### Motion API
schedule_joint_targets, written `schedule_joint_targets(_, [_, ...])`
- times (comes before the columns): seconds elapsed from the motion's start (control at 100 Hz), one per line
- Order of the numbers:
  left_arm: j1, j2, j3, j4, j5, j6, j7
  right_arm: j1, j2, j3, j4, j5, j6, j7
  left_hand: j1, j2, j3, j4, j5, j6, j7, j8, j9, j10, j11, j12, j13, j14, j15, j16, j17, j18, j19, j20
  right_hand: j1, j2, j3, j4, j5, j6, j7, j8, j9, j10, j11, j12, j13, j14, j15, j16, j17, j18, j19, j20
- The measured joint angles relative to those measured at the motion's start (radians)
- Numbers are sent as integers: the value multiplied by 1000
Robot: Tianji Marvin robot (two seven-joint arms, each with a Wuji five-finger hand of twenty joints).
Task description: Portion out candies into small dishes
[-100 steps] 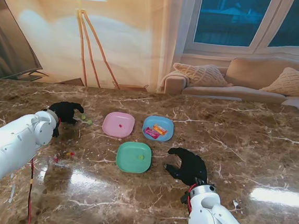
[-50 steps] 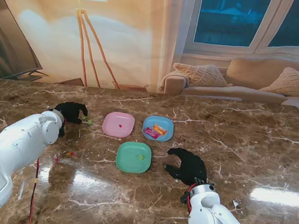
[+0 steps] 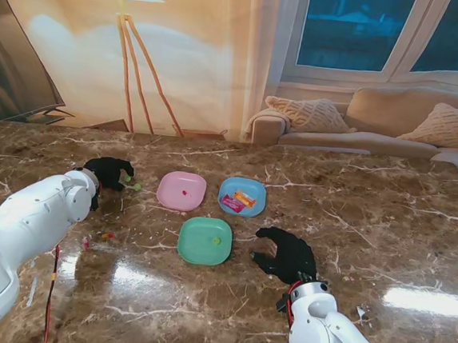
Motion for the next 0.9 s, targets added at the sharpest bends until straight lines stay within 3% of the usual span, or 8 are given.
schedule_joint_targets(0.17, [0,1,0,0,2,5,1,1,0,0,2,1,-4,0,9,14,-24,0,22,1,56,0,0,0,-3,6,0,0,3,0,0,0,0,0,0,0,0,0,0,0,0,0,0,0,0,0,0,0,0,0,1,0,10,11])
schedule_joint_targets(0.32, [2,4,3,0,8,3,10,2,1,-1,3,1,-6,2,21,25,-49,0,34,-20,210,107,26,0,-40,12,0,0,2,-12,1,0,0,0,0,0,0,0,0,0,0,0,0,0,0,0,0,0,0,0,1,0,10,11])
schedule_joint_targets(0.41, [2,6,10,0,9,2,12,2,1,-1,3,1,-6,3,21,31,-49,0,44,-24,254,126,38,-6,-55,13,2,0,2,-9,4,0,0,0,0,0,0,0,0,0,0,0,0,0,0,0,0,0,0,0,1,0,10,11])
schedule_joint_targets(0.43, [2,6,11,0,9,2,12,2,1,-1,4,1,-6,3,32,34,-50,-9,44,-24,255,126,40,-9,-56,9,3,0,1,-12,6,0,0,-1,0,0,0,0,0,0,0,0,0,0,0,0,0,0,0,0,1,0,10,12])
schedule_joint_targets(0.6, [-2,10,19,-2,10,4,5,2,2,-2,5,3,-8,5,82,39,-46,6,56,-19,241,126,47,-34,-68,4,36,2,-26,-9,32,0,0,-3,0,0,0,0,0,0,0,0,0,1,0,0,0,0,0,0,2,0,10,12])
schedule_joint_targets(0.73, [-2,14,21,-10,12,9,-4,3,2,-3,7,6,-12,7,82,39,-48,6,56,21,155,73,48,-38,-69,-1,48,2,-47,25,40,0,0,-18,0,0,0,0,0,0,0,0,0,1,0,0,0,0,0,0,10,0,11,12])
schedule_joint_targets(0.9, [-2,32,17,-42,27,24,-34,4,2,-3,9,9,-13,8,82,39,-46,6,56,32,129,72,48,-39,-83,-18,48,2,-69,25,40,0,0,-28,0,0,0,0,0,0,0,0,0,1,0,0,0,0,0,0,10,0,11,12])
